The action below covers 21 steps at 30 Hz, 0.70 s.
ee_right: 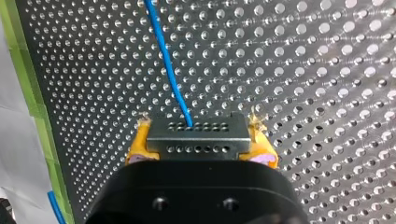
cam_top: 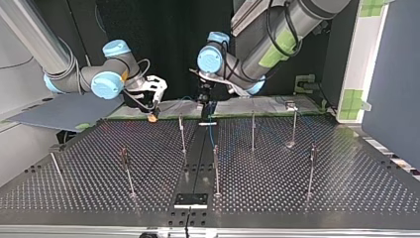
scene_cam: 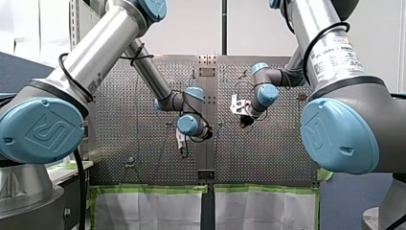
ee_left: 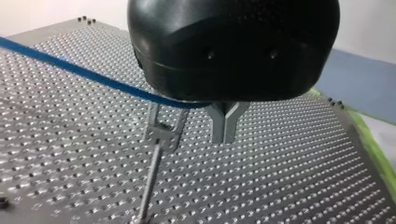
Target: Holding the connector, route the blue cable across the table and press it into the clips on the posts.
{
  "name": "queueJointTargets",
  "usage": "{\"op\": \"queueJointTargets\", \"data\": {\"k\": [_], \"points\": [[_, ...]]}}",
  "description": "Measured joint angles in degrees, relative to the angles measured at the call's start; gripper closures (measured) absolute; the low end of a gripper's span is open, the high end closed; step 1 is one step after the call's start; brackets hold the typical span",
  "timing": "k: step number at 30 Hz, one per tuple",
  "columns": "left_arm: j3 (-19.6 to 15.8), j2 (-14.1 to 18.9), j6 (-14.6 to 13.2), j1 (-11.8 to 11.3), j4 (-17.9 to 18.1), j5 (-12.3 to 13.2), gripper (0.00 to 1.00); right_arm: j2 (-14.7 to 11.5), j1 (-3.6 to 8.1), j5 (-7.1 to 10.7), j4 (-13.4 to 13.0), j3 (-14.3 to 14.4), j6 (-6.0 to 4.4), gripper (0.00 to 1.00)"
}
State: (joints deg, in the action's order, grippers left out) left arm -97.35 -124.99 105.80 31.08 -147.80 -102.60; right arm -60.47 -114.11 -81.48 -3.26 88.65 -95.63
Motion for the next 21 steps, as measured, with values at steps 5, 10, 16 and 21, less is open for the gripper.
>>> {"op": "queueJointTargets", "data": {"k": [5, 10, 16, 21], "points": [[1.2, 0.0, 0.0, -1.1, -0.5, 0.4, 1.00, 0.0, 1.44, 0.03, -1.0, 0.0, -0.57, 1.00], [2.3, -0.1, 0.0, -2.3, -1.0, 2.0, 1.00, 0.1, 3.02, 0.06, -1.5, 0.0, -0.96, 1.00], [3.1, -0.1, 0.2, -3.1, -1.1, 3.7, 1.00, 0.1, 4.47, 0.00, -1.6, 0.0, -1.13, 1.00], [5.0, -1.5, 0.2, -3.5, -2.3, 4.7, 1.00, 0.2, 5.22, 0.04, -1.7, 0.0, -1.15, 1.00]]}}
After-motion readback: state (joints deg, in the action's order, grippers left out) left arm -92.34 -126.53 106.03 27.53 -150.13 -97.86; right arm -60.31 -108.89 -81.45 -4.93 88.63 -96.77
